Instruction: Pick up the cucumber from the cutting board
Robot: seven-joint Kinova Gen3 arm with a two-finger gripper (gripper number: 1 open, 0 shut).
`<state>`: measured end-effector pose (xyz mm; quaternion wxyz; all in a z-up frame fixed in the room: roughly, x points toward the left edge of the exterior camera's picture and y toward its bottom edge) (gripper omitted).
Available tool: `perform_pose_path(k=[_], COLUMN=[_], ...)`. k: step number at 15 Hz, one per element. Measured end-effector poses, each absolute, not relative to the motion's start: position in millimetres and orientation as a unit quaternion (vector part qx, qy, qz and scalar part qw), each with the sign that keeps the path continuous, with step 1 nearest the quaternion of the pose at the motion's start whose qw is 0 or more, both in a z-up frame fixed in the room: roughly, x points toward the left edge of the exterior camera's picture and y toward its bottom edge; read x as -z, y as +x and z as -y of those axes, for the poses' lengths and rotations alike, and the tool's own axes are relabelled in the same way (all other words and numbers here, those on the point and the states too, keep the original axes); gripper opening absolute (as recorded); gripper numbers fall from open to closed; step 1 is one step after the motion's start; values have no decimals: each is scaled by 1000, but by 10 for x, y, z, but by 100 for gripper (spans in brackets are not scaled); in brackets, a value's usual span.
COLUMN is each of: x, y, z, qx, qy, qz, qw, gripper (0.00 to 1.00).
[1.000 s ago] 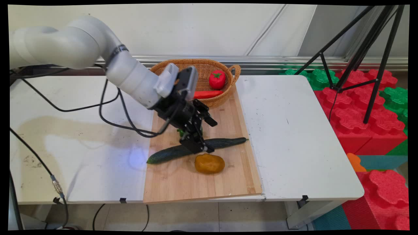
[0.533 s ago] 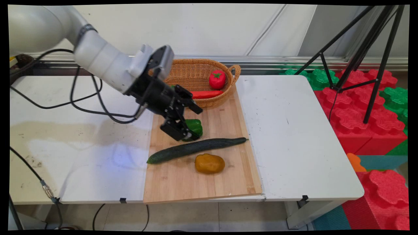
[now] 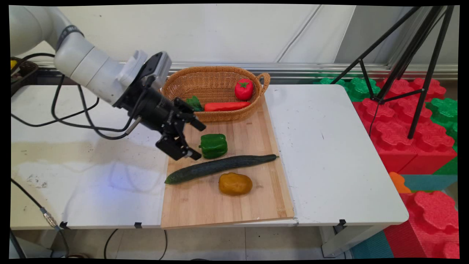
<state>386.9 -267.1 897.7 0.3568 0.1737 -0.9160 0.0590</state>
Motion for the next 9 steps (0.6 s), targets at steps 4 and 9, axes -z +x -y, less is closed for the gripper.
perform_pose_path(k=[4, 9], x=[-8791, -8479], y=[3929, 3913], z=[2583, 2552], qx=[-45, -36], qy=[197, 233], qz=[919, 921], qw=[338, 309], gripper=[100, 100])
